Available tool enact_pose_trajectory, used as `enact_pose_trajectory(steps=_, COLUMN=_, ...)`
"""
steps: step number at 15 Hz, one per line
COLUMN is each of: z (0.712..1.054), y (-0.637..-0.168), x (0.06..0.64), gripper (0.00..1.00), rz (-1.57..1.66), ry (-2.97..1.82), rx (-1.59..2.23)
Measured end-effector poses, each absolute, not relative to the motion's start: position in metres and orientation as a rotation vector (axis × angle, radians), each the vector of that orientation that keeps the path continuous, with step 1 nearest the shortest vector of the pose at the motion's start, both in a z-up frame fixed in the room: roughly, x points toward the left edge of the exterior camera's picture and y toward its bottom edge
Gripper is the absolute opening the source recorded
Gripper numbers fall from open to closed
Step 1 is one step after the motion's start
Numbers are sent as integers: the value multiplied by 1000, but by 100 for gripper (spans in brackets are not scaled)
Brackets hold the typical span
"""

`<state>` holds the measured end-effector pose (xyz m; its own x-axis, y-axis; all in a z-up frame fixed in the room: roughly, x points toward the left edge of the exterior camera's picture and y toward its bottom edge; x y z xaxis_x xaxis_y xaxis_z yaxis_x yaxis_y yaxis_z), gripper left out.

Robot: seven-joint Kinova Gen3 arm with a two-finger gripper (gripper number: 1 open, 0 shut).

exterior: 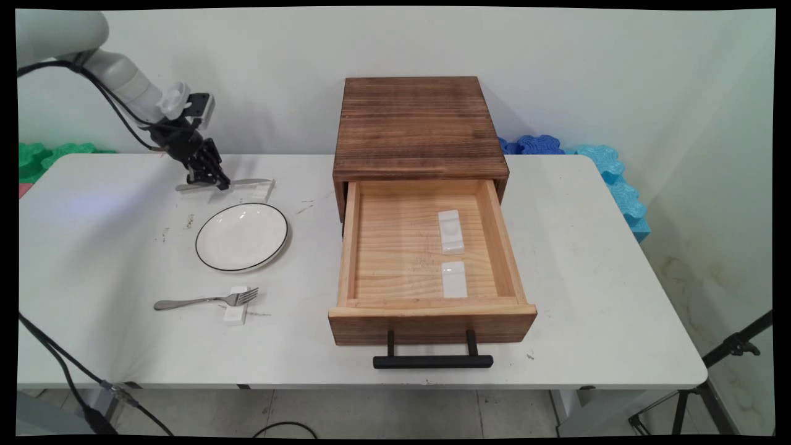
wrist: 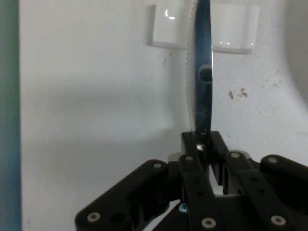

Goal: Place the picked object into the drawer

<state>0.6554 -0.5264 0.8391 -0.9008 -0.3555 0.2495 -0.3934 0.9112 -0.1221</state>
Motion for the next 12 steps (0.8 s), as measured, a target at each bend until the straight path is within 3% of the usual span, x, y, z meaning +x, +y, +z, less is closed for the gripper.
enact_pose_trajectory(steps=12, z=921, y=-493, x=610, gripper=0, rz=345, ry=-2840, rx=572)
